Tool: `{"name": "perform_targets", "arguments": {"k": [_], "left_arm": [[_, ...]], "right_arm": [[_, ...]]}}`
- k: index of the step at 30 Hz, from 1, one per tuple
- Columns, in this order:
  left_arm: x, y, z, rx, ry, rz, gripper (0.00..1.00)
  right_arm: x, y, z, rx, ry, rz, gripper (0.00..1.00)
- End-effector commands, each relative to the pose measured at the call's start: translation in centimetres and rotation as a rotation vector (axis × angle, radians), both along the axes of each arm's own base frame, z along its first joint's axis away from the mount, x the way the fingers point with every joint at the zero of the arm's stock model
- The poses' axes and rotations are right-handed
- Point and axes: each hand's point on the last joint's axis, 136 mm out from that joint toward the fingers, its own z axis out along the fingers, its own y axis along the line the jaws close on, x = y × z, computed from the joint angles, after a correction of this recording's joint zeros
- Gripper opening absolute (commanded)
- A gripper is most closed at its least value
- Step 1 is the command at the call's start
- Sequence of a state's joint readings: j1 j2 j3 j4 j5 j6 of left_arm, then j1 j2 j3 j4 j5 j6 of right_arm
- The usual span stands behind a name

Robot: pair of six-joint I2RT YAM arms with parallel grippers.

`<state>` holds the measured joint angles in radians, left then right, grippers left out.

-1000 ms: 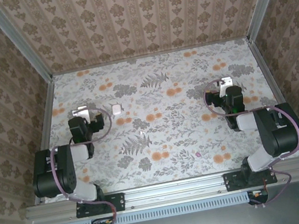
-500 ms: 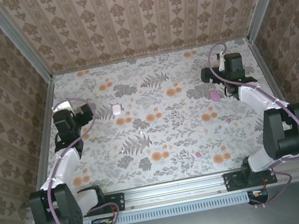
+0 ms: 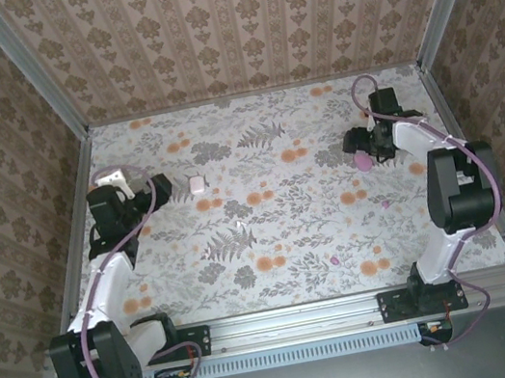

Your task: Insert wireless bluetooth earbuds into charging case

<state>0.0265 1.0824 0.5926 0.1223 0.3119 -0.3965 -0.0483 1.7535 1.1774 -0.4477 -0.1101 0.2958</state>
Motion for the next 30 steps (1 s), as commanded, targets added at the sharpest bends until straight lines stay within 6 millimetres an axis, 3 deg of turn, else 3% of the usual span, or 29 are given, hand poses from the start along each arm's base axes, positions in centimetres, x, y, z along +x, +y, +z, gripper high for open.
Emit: {"name": "perform_targets", "arguments": {"k": [1,14,30], "left_arm": [[-0.1,-1.5,1.7,-0.046,-0.024,-0.060,1.00],[0.5,-2.3,2.4,-0.041,-0.033,-0.095,1.00],[1.5,-4.5,2.8,-0.039,-0.002,-0.171,1.00]], "right_arm": [[-0.9,0.0,-1.0,0.019,0.082,-0.016,0.79],[-1.4,0.0,-3.5,-0.030,0.222,0.103,0.67],[-1.2,0.9,-4.0,-0.187,0.288,0.278,0.59]]}}
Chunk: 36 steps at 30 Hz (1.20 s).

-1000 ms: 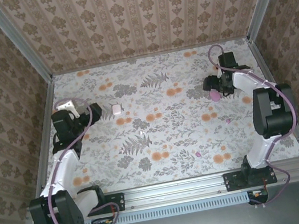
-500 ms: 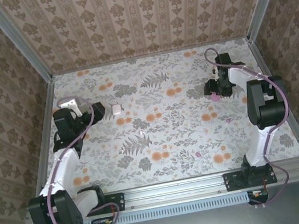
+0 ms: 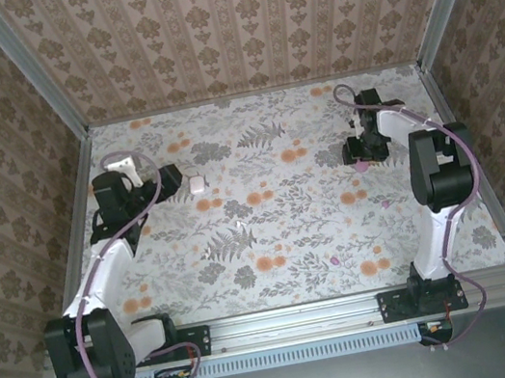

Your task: Insert wireless bluetooth earbuds into charging case

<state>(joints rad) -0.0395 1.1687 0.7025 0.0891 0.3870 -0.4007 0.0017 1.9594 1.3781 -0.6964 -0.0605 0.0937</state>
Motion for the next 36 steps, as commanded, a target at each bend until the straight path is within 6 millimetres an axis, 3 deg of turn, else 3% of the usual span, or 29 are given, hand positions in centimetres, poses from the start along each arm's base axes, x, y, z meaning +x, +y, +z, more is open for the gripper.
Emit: {"name": "perform_targets", "arguments": {"k": [1,17,23,26,36], "left_arm": [[0.2,-1.0,1.3,-0.003,-0.013,-0.047,1.00],[0.2,-2.3,1.4,0.002,0.012,-0.083,1.00],[0.2,-2.5,1.5,0.003,0.019,-0.086,1.00],[0.4,-2.5,1.6,0.003,0.018,-0.088,1.00],[0.8,-4.3,0.7,-0.022,0.069,-0.142,1.00]], "right_arm": [[-0.5,-0.3,-0.3,-0.091,0.047,0.069,0.59],[-0.3,0.1,-0.9,-0.105,0.057,0.095,0.52],[-0.4,1.1,-1.1,-0.090,0.063,0.128,0.43],[-0.8,3.4,-1.0,-0.044,0.073,0.193,0.39],[-2.7,14.9,-1.0,-0.045,-0.012,0.527,0.40]]}}
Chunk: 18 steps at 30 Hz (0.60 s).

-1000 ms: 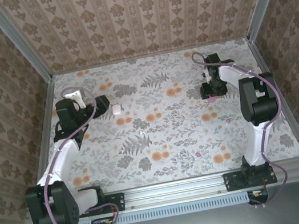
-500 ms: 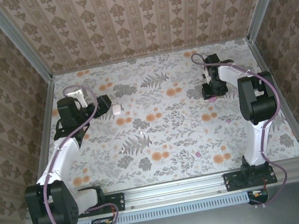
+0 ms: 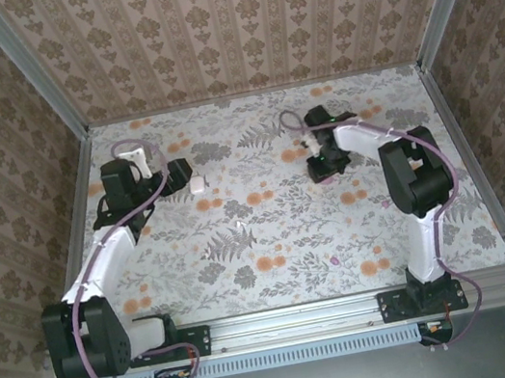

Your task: Insert wireless bluetooth earbuds into charging case

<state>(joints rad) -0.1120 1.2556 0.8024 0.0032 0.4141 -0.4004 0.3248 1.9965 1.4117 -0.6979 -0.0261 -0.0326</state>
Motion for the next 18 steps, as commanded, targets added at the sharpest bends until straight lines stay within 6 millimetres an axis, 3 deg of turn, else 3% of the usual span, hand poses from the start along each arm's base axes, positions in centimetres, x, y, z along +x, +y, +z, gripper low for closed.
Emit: {"name": "perform_targets", "arguments": {"k": [1,5,18], "left_arm": [[0.3,-1.3,0.7,-0.017,0.009,-0.050,1.00],[0.3,-1.6,0.2,-0.013,0.036,-0.063,0.99],[0.6,-2.0,-0.1,-0.005,0.044,-0.084,1.00]], "right_arm": [[-1.3,3.0,-0.7,0.005,-0.002,0.107,0.40],[-1.9,4.5,-1.3,-0.035,0.005,0.162,0.43],[-2.6,5.0,-0.9,0.013,-0.011,0.162,0.52]]}}
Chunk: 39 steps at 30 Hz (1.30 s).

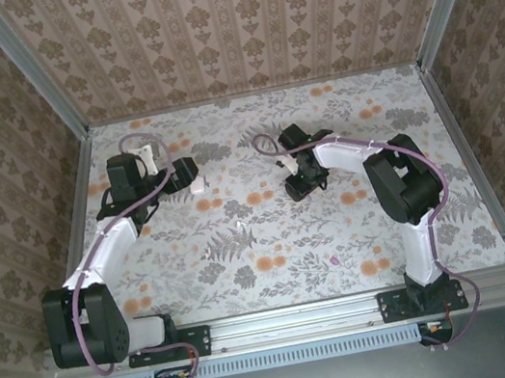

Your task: Insert wireless bluetooth earbuds into charging case

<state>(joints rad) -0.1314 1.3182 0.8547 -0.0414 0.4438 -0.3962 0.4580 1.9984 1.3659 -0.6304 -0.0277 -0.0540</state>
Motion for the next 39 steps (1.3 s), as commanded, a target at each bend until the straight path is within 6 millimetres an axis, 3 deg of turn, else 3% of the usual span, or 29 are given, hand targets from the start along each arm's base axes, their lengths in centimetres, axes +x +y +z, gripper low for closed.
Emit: {"name": "perform_targets", "arguments": {"k": [1,7,11,16,18,24,27,28,30,39], "left_arm": [[0.2,-0.7,0.6,-0.001,-0.011,-0.038,1.00],[0.4,-1.1,0.6,-0.020,-0.002,-0.050,0.96],[0.3,-2.3,0.8,-0.084,0.025,-0.083,0.90],[-0.8,-6.5,1.3,-0.171,0.097,-0.199,0.86],[-1.8,-9.1,1.9,-0.221,0.119,-0.281,0.86],[-3.7,-15.4,4.5,-0.292,0.125,-0.448,0.80],[-4.1,-17.2,5.4,-0.306,0.128,-0.505,0.78],[-5.1,-18.5,5.7,-0.308,0.133,-0.548,0.77],[-5.6,-19.5,6.3,-0.316,0.127,-0.587,0.77],[-6.8,-21.7,6.2,-0.305,0.156,-0.654,0.66]], "right_arm": [[-0.5,-0.2,0.2,0.006,0.008,0.006,0.51],[-0.2,0.1,1.1,0.032,-0.032,0.014,0.43],[0.6,1.8,5.0,0.167,-0.178,0.042,0.40],[-0.1,4.3,11.2,0.351,-0.415,0.207,0.38],[-0.8,5.1,13.4,0.411,-0.499,0.287,0.38],[-2.2,6.6,17.9,0.494,-0.687,0.431,0.36],[-2.6,7.0,19.2,0.512,-0.740,0.472,0.36],[-2.6,7.1,19.3,0.513,-0.750,0.477,0.35],[-2.8,7.0,21.0,0.524,-0.800,0.484,0.35],[-3.0,7.2,22.0,0.540,-0.829,0.487,0.36]]}}
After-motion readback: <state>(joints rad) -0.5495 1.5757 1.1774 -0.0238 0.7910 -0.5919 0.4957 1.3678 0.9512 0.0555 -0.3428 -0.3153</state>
